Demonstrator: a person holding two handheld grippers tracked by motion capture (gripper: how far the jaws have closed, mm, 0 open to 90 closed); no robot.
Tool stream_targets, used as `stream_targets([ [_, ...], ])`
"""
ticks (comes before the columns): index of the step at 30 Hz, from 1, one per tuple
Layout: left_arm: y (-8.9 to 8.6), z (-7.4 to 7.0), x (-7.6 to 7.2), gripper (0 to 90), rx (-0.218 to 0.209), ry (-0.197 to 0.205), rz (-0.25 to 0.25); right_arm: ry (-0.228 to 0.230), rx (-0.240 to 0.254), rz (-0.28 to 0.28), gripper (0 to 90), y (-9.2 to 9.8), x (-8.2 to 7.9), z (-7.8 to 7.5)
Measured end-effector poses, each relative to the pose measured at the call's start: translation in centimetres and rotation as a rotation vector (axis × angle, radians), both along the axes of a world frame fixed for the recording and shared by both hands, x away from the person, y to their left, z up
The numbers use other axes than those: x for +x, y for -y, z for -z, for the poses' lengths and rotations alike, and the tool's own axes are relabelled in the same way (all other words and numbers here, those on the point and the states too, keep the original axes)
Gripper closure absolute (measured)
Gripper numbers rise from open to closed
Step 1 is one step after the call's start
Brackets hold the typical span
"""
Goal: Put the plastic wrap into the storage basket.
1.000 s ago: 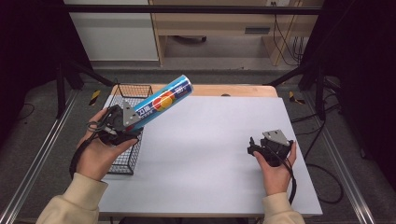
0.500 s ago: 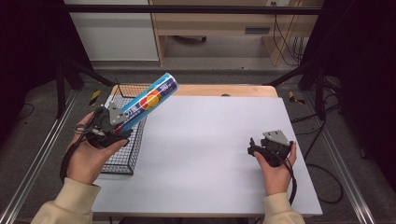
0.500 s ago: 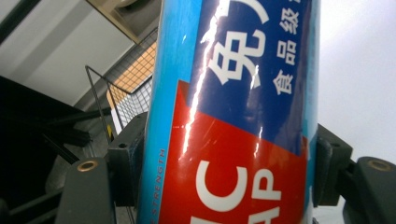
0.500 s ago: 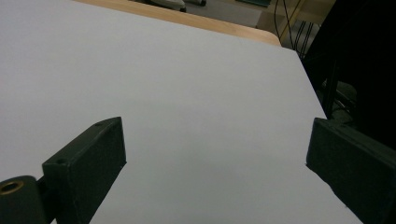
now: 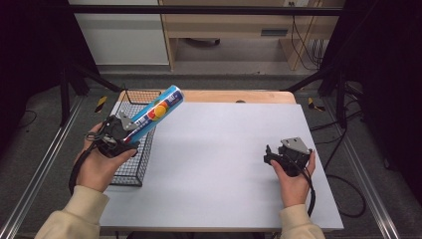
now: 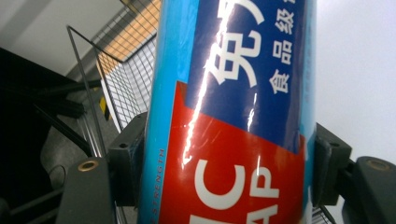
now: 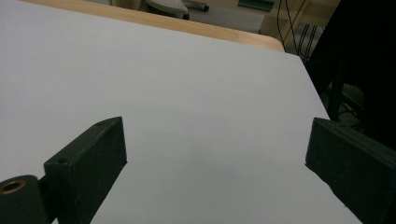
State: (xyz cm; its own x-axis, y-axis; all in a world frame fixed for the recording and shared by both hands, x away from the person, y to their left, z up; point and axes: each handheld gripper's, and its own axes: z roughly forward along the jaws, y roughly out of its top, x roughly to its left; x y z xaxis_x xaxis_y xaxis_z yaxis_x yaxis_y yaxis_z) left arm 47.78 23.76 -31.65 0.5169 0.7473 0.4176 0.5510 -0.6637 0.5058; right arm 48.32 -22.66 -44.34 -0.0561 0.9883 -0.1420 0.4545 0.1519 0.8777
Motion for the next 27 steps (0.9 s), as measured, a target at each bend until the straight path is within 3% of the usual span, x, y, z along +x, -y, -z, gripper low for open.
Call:
stream_targets([
  [5, -0.3, 0.4, -0.4, 30.4, 0.004, -0.028, -0.031, 0.001, 0.008, -0.016, 5.5, 0.1, -0.1, -0.1],
  [9, -0.8, 0.5, -0.9, 30.5, -0.012, -0.042, -0.068, 0.002, 0.048, -0.004, 5.6, 0.2, -0.1, -0.1],
  [19, -2.5, 0.6, -1.3, 30.7, -0.03, -0.057, -0.083, -0.005, 0.049, -0.004, 5.6, 0.3, -0.2, -0.1],
  [27, -3.3, 1.1, -1.2, 30.9, -0.049, -0.1, -0.147, -0.013, 0.048, -0.011, 5.7, 0.2, -0.1, 0.0],
])
